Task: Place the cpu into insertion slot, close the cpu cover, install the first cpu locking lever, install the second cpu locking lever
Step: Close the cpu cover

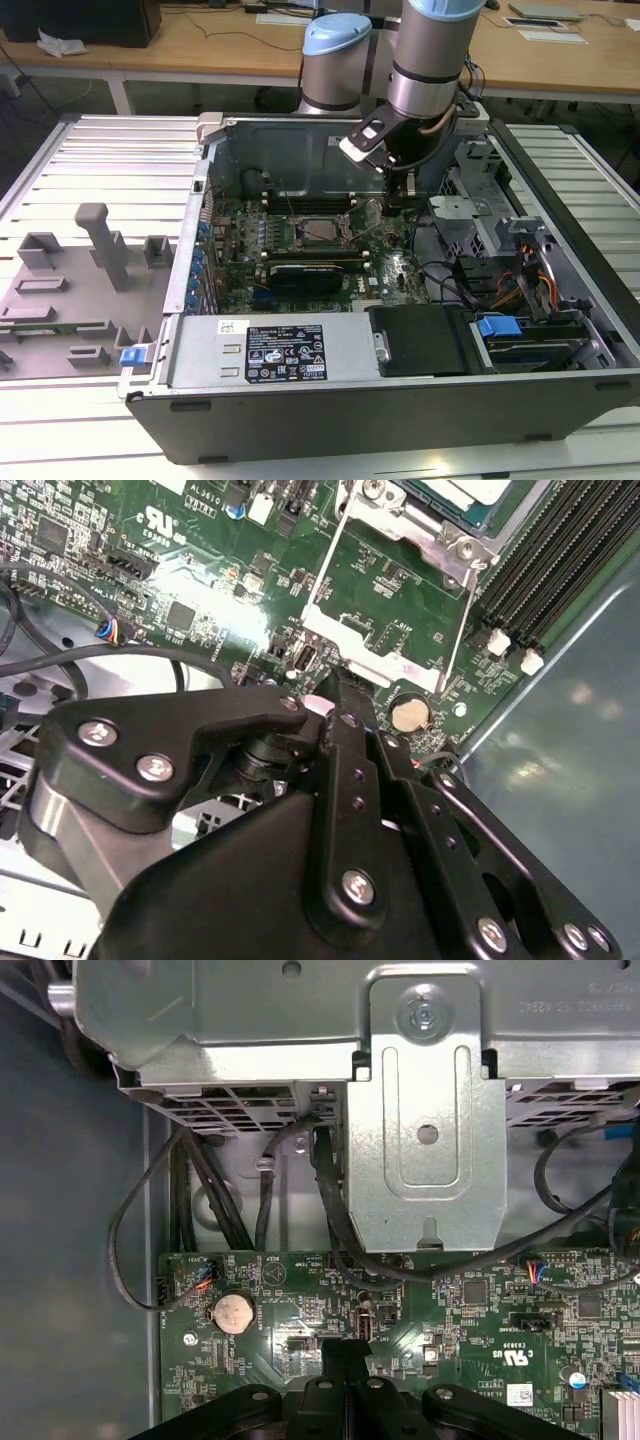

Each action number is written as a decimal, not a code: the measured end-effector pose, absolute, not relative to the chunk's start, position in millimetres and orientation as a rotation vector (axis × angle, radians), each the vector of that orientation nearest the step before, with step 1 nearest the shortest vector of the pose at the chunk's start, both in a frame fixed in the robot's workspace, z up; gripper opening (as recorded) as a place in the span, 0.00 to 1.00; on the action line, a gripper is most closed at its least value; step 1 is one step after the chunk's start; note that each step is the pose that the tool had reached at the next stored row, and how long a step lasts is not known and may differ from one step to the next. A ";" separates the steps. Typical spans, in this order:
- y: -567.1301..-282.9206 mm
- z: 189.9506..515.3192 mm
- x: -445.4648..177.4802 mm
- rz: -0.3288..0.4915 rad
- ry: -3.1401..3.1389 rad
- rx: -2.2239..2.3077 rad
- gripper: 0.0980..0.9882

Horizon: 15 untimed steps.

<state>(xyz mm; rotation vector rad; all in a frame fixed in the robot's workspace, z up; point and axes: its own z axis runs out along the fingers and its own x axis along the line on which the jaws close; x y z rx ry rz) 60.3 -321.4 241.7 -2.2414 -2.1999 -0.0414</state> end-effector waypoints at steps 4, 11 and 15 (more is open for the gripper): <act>-321.4 241.2 60.7 0.014 -2.175 -2.217 0.01; -321.4 240.3 62.0 0.160 -2.104 -2.148 0.01; -321.4 240.3 61.9 0.160 -2.104 -2.148 0.01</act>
